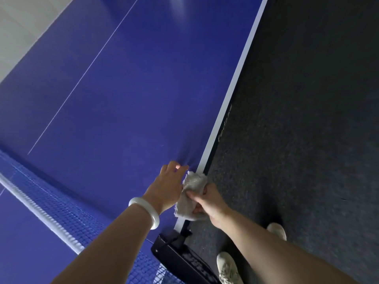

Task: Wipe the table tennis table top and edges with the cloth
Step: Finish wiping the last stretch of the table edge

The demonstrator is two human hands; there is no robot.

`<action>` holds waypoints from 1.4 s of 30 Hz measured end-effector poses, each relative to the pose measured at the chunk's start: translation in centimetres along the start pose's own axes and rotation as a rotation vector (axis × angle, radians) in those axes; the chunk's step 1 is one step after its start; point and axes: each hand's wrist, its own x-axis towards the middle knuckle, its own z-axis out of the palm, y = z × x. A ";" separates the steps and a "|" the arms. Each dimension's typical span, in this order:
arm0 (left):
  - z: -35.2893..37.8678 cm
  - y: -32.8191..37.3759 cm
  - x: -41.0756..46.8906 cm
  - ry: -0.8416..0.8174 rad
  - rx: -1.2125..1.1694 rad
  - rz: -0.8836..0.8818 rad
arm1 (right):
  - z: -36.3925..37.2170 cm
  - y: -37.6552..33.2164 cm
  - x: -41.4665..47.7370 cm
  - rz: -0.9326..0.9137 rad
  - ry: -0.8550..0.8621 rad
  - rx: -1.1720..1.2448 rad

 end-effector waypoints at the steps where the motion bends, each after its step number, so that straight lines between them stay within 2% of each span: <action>1: 0.0 -0.1 0.5 0.022 -0.029 -0.010 | -0.3 -0.5 0.2 -0.036 -0.003 -0.019; 4: -0.7 -0.2 2.2 0.084 -0.079 -0.042 | -0.3 1.1 -0.7 -0.101 0.013 -0.085; 6: -1.3 0.1 4.0 0.123 -0.039 -0.070 | 0.3 3.7 -1.9 -0.042 -0.055 -0.148; 8: -1.6 0.7 6.2 0.148 -0.005 -0.081 | 0.5 5.3 -2.1 -0.014 -0.051 -0.191; 15: -2.7 2.5 14.7 0.326 0.114 -0.120 | -1.7 2.0 1.3 -0.074 0.085 -0.180; 18: -2.8 2.6 17.5 0.342 0.113 -0.103 | -1.9 2.4 1.3 -0.069 0.047 -0.191; 20: -2.4 2.3 18.0 0.402 0.085 -0.081 | -0.5 3.4 0.9 -0.009 -0.043 -0.188; 24: -2.0 1.4 17.8 0.484 0.012 -0.050 | -0.1 4.1 1.0 0.056 -0.013 -0.170; 33: -1.8 1.3 17.8 0.536 -0.039 -0.019 | -4.3 0.3 4.5 -0.107 -0.045 -0.292; 35: -1.8 1.5 17.8 0.540 -0.036 -0.021 | -3.7 0.3 3.9 -0.204 0.031 -0.406; 37: -1.8 1.6 17.7 0.547 -0.043 -0.025 | -2.2 0.7 3.0 -0.350 0.219 -0.591; 38: -1.9 1.7 17.7 0.548 -0.045 -0.027 | -1.3 0.9 2.7 -0.395 0.300 -0.603; 42: -2.0 1.7 17.6 0.536 -0.030 -0.028 | 2.0 0.5 2.7 -0.301 0.398 -0.375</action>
